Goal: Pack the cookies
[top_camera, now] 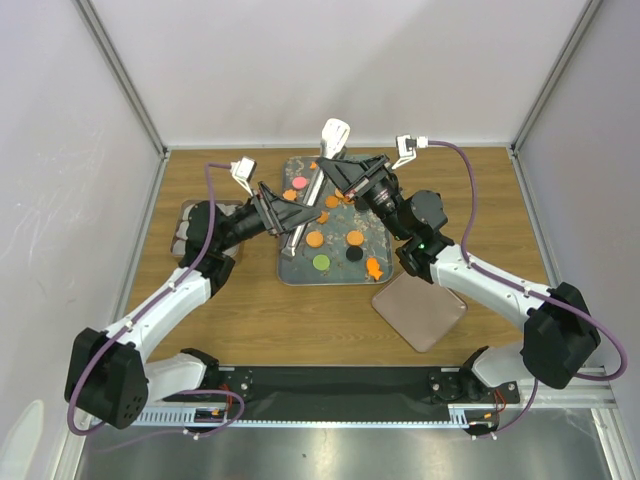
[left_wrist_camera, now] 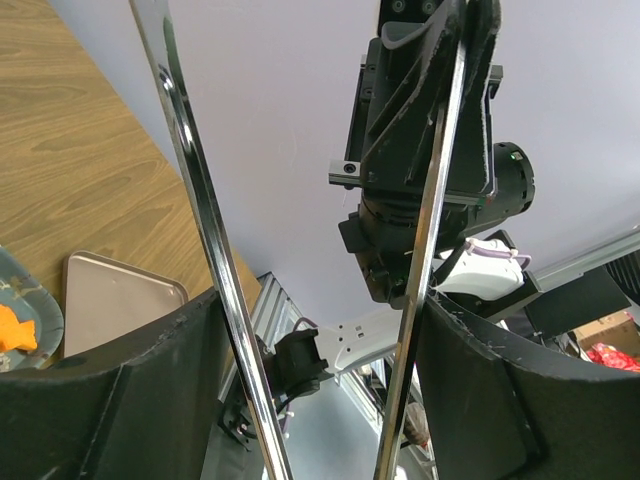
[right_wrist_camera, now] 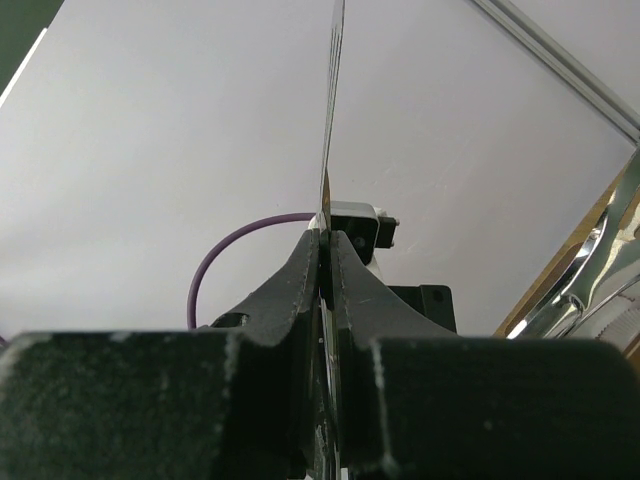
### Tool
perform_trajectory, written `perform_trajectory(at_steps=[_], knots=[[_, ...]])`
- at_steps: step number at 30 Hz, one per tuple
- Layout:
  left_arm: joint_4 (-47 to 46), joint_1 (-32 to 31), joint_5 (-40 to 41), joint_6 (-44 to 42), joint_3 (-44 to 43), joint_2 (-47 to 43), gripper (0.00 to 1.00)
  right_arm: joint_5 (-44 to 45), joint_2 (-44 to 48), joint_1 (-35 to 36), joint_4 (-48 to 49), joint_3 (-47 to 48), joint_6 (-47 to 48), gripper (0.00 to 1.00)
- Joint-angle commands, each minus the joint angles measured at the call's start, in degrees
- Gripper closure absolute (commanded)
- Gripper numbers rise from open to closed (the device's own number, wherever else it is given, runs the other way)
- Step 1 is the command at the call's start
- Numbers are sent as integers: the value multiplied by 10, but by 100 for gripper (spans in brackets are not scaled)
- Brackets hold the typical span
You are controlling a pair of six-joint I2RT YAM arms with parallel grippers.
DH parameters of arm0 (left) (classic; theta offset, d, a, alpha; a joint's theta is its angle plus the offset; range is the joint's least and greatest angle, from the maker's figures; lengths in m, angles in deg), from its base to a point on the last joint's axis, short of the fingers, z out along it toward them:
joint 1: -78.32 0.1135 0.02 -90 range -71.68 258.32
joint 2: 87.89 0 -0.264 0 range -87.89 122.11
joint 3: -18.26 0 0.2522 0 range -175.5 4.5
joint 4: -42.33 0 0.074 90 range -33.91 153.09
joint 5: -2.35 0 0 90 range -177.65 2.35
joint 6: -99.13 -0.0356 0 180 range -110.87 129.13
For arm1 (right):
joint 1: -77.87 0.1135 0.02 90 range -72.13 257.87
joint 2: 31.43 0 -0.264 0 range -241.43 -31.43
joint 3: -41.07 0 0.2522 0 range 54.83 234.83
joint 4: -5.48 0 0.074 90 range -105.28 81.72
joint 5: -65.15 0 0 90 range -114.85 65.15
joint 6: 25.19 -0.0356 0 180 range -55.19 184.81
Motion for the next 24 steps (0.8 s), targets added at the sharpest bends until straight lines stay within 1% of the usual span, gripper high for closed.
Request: perform_trajectory(at_steps=[1, 6, 9, 13, 14, 16, 19, 20, 22, 23, 24], knots=[[-18, 4, -9, -10, 2, 5, 25, -5, 15, 1, 22, 29, 14, 100], [-23, 4, -9, -4, 4, 7, 27, 0, 18, 1, 21, 21, 20, 100], [-24, 4, -8, -2, 4, 6, 28, 5, 20, 1, 42, 9, 18, 100], [-25, 4, -10, 0, 3, 5, 33, 3, 19, -1, 41, 1, 22, 100], [-22, 4, -10, -1, 2, 3, 36, 5, 23, -1, 40, -1, 23, 100], [-15, 4, -9, -7, -1, 3, 37, 9, 27, -2, 37, -6, 24, 100], [-5, 4, -11, -14, -4, 3, 40, 14, 38, -2, 24, -11, 31, 97], [-4, 4, -11, -14, -5, 3, 41, 16, 42, -2, 18, -15, 36, 93], [2, 4, -12, -20, -6, 3, 42, 22, 51, -2, 17, -21, 39, 91], [4, 4, -11, -21, -7, 2, 43, 25, 54, -2, 10, -27, 43, 84], [6, 4, -11, -25, -8, 2, 43, 27, 62, -2, 7, -28, 47, 80]])
